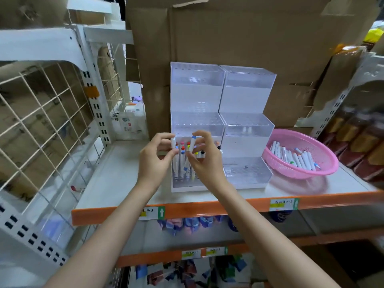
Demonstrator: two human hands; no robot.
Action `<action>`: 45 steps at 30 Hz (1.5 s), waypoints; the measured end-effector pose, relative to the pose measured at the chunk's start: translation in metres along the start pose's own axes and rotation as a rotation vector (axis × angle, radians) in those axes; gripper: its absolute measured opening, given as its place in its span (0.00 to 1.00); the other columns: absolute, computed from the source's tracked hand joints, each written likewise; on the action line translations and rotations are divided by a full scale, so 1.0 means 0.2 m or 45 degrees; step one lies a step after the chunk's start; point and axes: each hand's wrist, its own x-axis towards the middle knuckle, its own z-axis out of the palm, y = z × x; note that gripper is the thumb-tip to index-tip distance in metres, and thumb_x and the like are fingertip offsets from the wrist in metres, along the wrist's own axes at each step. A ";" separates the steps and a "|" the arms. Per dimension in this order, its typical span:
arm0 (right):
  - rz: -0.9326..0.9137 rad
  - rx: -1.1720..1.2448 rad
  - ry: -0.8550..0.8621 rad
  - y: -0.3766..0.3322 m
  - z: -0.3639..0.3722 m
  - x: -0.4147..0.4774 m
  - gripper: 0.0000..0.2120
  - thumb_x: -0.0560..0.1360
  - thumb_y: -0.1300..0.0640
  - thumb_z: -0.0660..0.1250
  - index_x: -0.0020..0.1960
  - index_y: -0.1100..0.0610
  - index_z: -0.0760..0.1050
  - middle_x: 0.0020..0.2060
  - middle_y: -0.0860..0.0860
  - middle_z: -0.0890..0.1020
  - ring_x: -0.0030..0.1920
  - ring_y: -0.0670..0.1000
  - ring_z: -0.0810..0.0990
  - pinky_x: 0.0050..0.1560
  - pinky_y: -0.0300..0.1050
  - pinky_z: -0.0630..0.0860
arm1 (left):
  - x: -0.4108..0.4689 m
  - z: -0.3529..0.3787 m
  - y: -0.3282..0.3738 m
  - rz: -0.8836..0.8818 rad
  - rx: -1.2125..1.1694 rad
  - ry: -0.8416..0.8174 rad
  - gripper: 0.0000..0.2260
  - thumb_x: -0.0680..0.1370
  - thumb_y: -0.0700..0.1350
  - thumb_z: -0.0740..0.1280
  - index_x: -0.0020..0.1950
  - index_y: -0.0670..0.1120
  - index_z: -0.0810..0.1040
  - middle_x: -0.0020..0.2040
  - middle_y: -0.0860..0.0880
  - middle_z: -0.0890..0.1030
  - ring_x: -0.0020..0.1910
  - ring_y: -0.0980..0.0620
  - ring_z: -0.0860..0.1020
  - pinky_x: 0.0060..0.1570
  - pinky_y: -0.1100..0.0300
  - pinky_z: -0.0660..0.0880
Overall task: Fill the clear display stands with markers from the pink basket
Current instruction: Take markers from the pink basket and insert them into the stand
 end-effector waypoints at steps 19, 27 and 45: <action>-0.021 -0.042 0.033 0.01 0.06 -0.02 0.23 0.72 0.70 0.69 0.57 0.47 0.68 0.44 0.46 0.77 0.42 0.46 0.78 0.36 0.35 0.75 | -0.01 0.01 -0.07 0.271 0.209 -0.202 0.09 0.72 0.36 0.73 0.50 0.44 0.78 0.45 0.54 0.79 0.41 0.58 0.79 0.37 0.67 0.78; 0.003 -0.062 0.011 -0.01 0.05 -0.03 0.23 0.72 0.68 0.71 0.57 0.47 0.67 0.43 0.40 0.73 0.44 0.42 0.77 0.34 0.30 0.73 | 0.00 -0.01 -0.07 0.065 0.110 -0.179 0.11 0.73 0.37 0.72 0.49 0.48 0.75 0.44 0.52 0.81 0.44 0.59 0.80 0.38 0.66 0.78; 0.023 -0.134 -0.014 -0.01 0.04 -0.05 0.20 0.73 0.65 0.71 0.60 0.51 0.69 0.44 0.36 0.72 0.44 0.41 0.78 0.37 0.31 0.75 | -0.05 -0.01 -0.15 0.210 0.273 -0.359 0.10 0.72 0.33 0.72 0.47 0.45 0.76 0.46 0.51 0.81 0.44 0.55 0.81 0.45 0.65 0.78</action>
